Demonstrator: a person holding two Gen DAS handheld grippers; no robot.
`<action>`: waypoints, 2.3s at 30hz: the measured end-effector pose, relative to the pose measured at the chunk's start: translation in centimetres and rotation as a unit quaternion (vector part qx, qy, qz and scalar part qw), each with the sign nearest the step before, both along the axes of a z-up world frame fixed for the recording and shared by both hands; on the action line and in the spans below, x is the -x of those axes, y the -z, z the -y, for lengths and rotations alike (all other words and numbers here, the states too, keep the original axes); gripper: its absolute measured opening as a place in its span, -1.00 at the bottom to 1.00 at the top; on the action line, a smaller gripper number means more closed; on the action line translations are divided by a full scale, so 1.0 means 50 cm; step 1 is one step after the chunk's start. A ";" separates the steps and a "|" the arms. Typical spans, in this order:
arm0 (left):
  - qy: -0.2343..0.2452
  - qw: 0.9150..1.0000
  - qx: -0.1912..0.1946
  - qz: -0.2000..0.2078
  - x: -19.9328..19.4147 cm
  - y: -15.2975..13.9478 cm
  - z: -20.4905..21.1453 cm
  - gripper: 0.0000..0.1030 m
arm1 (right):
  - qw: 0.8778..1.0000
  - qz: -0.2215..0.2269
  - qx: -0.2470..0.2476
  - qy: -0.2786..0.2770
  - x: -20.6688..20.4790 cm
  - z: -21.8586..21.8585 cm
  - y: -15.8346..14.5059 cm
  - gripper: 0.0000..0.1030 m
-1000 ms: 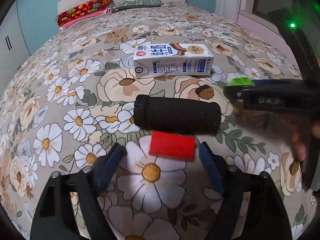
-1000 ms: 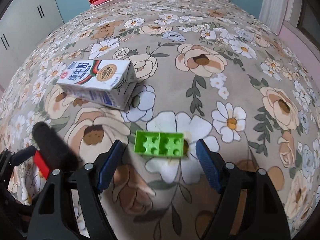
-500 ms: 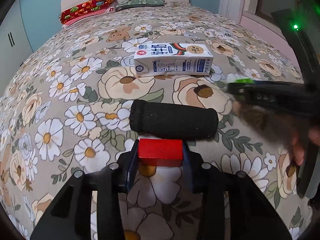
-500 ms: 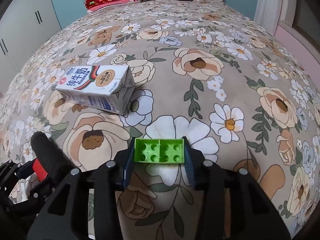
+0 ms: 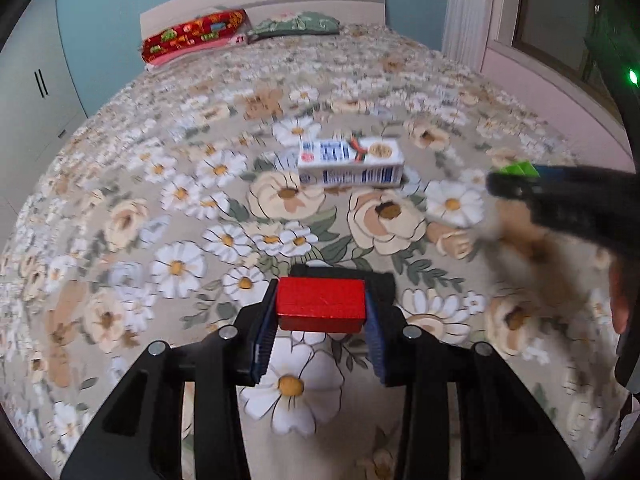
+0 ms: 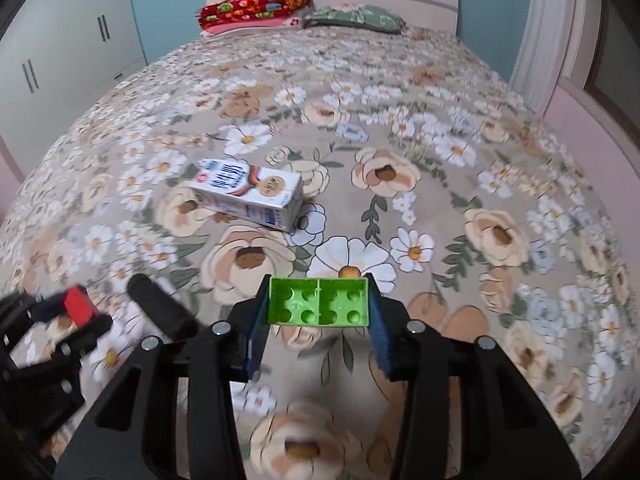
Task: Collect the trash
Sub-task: 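Carry the red block and green Lego brick with both tools over the bin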
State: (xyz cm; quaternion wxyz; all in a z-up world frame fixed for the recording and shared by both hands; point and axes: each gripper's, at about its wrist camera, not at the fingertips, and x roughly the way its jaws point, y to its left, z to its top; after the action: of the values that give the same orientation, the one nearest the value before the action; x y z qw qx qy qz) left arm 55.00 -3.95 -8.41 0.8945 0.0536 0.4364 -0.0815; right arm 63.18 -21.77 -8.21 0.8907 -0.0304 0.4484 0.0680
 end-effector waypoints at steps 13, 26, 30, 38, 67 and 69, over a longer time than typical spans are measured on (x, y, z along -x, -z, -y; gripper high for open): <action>-0.004 0.997 -0.017 0.069 0.212 -0.245 -0.013 -0.19 | 0.997 0.071 0.015 -0.040 0.260 -0.014 -0.253 -0.13; -0.018 0.994 -0.021 0.107 0.427 -0.403 -0.021 -0.19 | 0.987 0.137 0.029 -0.075 0.558 -0.037 -0.435 -0.13; -0.020 0.992 -0.023 0.122 0.498 -0.438 -0.027 -0.19 | 0.985 0.146 0.037 -0.079 0.635 -0.041 -0.460 -0.13; -0.013 0.990 -0.028 0.134 0.604 -0.458 -0.022 -0.19 | 0.981 0.159 0.046 -0.104 0.757 -0.054 -0.483 -0.13; 0.013 0.998 -0.064 -0.014 0.674 -0.087 -0.027 -0.19 | 0.985 0.025 0.012 -0.170 0.843 -0.110 -0.133 -0.13; 0.016 0.997 -0.064 -0.026 0.678 -0.058 -0.028 -0.19 | 0.985 0.017 0.010 -0.173 0.850 -0.115 -0.111 -0.13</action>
State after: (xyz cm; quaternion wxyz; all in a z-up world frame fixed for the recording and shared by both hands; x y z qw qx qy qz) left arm 21.11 -2.55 -5.52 0.8761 0.1160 0.4628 -0.0689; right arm 20.68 -16.03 -2.67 0.8726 -0.1178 0.4220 0.2160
